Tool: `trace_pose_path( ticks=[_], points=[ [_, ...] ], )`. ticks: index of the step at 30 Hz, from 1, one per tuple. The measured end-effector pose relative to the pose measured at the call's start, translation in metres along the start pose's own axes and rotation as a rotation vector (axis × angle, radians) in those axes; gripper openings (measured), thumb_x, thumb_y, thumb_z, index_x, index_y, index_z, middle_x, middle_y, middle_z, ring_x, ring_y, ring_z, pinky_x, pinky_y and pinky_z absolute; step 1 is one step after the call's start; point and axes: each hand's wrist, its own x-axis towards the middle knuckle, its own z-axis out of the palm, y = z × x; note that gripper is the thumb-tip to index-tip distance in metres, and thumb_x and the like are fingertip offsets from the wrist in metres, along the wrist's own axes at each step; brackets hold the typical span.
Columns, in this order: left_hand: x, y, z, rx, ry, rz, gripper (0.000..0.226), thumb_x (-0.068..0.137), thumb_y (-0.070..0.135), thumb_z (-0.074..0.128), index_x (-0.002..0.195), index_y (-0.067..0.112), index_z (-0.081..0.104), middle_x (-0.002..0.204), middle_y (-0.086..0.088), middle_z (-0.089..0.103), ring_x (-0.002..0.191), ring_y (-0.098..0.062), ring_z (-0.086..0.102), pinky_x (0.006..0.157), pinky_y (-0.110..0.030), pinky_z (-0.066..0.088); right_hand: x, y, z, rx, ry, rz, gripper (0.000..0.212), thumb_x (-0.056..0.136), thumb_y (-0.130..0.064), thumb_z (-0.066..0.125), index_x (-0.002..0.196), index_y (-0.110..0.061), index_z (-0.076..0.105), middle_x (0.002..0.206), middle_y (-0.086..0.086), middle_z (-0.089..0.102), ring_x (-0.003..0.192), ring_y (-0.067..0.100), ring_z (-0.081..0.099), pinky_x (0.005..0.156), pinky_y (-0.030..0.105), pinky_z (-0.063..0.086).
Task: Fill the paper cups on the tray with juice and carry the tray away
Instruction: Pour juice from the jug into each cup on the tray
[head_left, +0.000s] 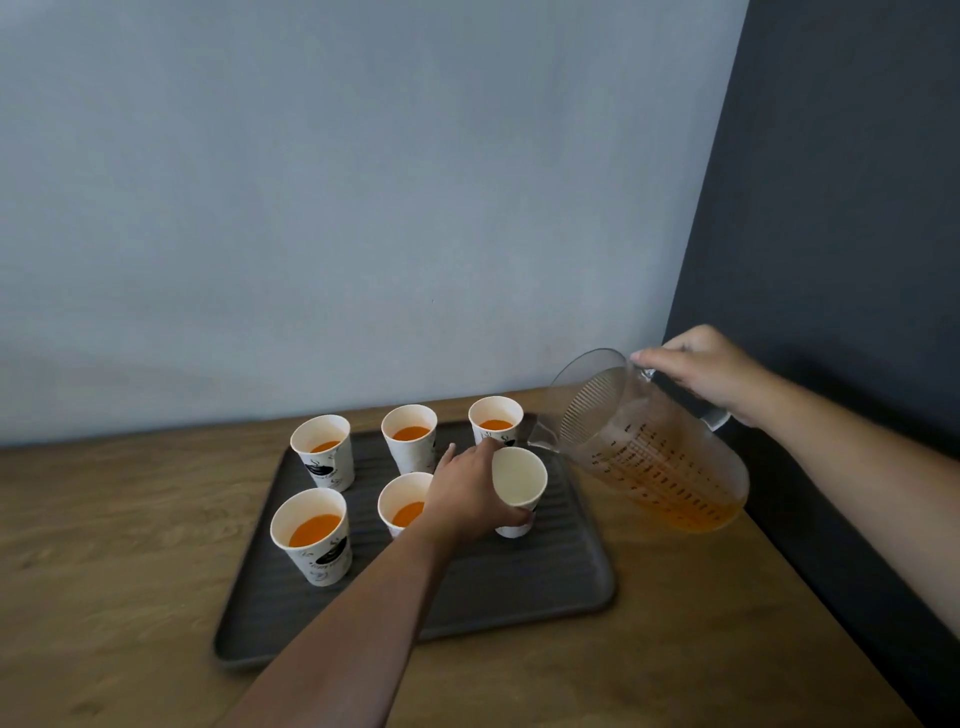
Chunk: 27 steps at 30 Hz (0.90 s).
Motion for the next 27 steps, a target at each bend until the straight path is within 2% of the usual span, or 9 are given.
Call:
trace_pose_path(
  ticks=[2, 3, 5, 8, 12, 18, 24, 27],
  points=[
    [-0.001, 0.004, -0.002, -0.133, -0.003, -0.015, 0.089, 0.061, 0.042, 0.085, 0.134, 0.026, 0.036, 0.133, 0.004, 0.054, 0.121, -0.018, 0.051, 0.104, -0.037, 0.042, 0.004, -0.002, 0.001, -0.048, -0.017, -0.039, 0.052, 0.082, -0.04, 0.066, 0.047, -0.015, 0.035, 0.048, 0.003, 0.028, 0.051, 0.022, 0.036, 0.066, 0.032, 0.039],
    [-0.002, 0.005, -0.003, -0.181, -0.006, -0.022, 0.091, 0.06, 0.039, 0.086, 0.134, 0.026, 0.034, 0.133, 0.004, 0.054, 0.12, -0.018, 0.051, 0.099, -0.035, 0.046, 0.005, -0.005, 0.001, -0.082, -0.028, -0.06, 0.052, 0.081, -0.04, 0.067, 0.047, -0.013, 0.037, 0.048, 0.003, 0.028, 0.049, 0.021, 0.034, 0.061, 0.03, 0.035],
    [-0.005, 0.007, -0.005, -0.222, -0.013, -0.028, 0.092, 0.061, 0.035, 0.087, 0.135, 0.025, 0.032, 0.133, 0.003, 0.053, 0.12, -0.018, 0.051, 0.096, -0.033, 0.047, 0.006, -0.009, 0.003, -0.156, -0.052, -0.104, 0.052, 0.08, -0.041, 0.068, 0.048, -0.011, 0.04, 0.048, 0.004, 0.027, 0.048, 0.019, 0.031, 0.056, 0.029, 0.025],
    [-0.007, 0.007, -0.005, -0.24, -0.008, -0.026, 0.091, 0.062, 0.035, 0.086, 0.135, 0.024, 0.033, 0.132, 0.003, 0.054, 0.119, -0.017, 0.052, 0.095, -0.031, 0.047, 0.006, -0.013, 0.005, -0.221, -0.072, -0.151, 0.059, 0.077, -0.042, 0.069, 0.04, -0.02, 0.028, 0.045, -0.001, 0.022, 0.046, 0.018, 0.026, 0.056, 0.031, 0.021],
    [-0.009, 0.008, -0.004, -0.268, 0.023, -0.006, 0.087, 0.061, 0.039, 0.085, 0.132, 0.026, 0.038, 0.128, 0.004, 0.057, 0.114, -0.016, 0.055, 0.091, -0.03, 0.05, 0.005, -0.018, 0.006, -0.287, -0.064, -0.163, 0.061, 0.076, -0.044, 0.07, 0.042, -0.019, 0.027, 0.045, 0.0, 0.025, 0.045, 0.016, 0.025, 0.054, 0.029, 0.02],
    [-0.011, 0.011, -0.004, -0.282, 0.03, -0.009, 0.085, 0.063, 0.038, 0.085, 0.133, 0.027, 0.039, 0.128, 0.004, 0.057, 0.115, -0.017, 0.055, 0.094, -0.032, 0.05, 0.003, -0.024, 0.008, -0.363, -0.068, -0.163, 0.057, 0.075, -0.046, 0.069, 0.043, -0.017, 0.033, 0.052, 0.017, 0.041, 0.05, 0.022, 0.04, 0.052, 0.03, 0.028],
    [-0.015, 0.015, 0.0, -0.275, 0.001, -0.03, 0.088, 0.062, 0.039, 0.086, 0.136, 0.024, 0.039, 0.133, 0.002, 0.055, 0.119, -0.019, 0.053, 0.095, -0.035, 0.05, 0.001, -0.029, 0.01, -0.429, -0.084, -0.199, 0.054, 0.077, -0.041, 0.069, 0.044, -0.016, 0.035, 0.038, -0.005, 0.036, 0.045, 0.017, 0.037, 0.051, 0.029, 0.03],
    [-0.015, 0.014, 0.001, -0.276, -0.008, -0.039, 0.09, 0.062, 0.04, 0.085, 0.137, 0.025, 0.038, 0.135, 0.002, 0.053, 0.121, -0.02, 0.052, 0.096, -0.037, 0.05, 0.001, -0.031, 0.008, -0.459, -0.088, -0.21, 0.056, 0.078, -0.042, 0.069, 0.043, -0.017, 0.033, 0.035, -0.006, 0.031, 0.041, 0.015, 0.034, 0.052, 0.03, 0.033]
  ],
)
